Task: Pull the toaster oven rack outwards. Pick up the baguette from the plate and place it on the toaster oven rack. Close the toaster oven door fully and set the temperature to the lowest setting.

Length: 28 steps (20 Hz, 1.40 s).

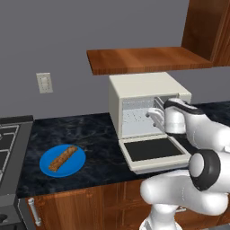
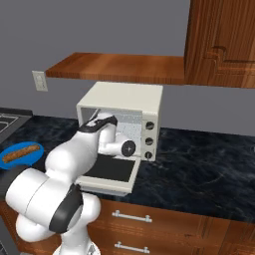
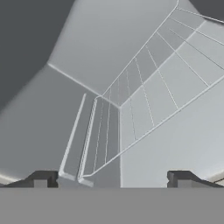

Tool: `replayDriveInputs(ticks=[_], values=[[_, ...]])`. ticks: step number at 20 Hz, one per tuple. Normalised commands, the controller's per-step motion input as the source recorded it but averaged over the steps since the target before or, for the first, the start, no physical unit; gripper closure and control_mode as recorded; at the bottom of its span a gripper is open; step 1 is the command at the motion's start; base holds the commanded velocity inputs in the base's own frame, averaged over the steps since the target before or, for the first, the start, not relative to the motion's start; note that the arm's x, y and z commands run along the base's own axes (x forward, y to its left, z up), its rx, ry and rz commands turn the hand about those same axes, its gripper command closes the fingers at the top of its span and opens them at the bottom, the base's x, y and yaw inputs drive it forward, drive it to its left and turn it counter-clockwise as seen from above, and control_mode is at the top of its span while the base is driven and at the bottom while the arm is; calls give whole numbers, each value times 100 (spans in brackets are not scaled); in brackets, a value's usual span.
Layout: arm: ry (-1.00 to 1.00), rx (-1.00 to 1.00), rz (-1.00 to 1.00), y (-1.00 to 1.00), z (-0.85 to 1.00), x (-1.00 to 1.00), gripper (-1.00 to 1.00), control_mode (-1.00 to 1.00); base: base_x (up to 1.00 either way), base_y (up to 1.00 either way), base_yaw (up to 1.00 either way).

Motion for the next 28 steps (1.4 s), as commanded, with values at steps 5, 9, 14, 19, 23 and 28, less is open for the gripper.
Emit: replayDriveInputs(ticks=[5, 9, 14, 19, 23, 28], values=[[0, 0, 0, 0, -7, 34, -100, -100, 0, 0, 0], [0, 2, 0, 0, -9, 36, -100, -100, 0, 0, 0], [4, 4, 0, 0, -20, 30, -100, -100, 0, 0, 0], [8, 6, 0, 0, -28, 30, -100, -100, 0, 0, 0], [0, 1, 0, 0, -4, 37, -100, -100, 0, 0, 0], [0, 0, 0, 0, -11, 43, 100, -100, 0, 0, 0]])
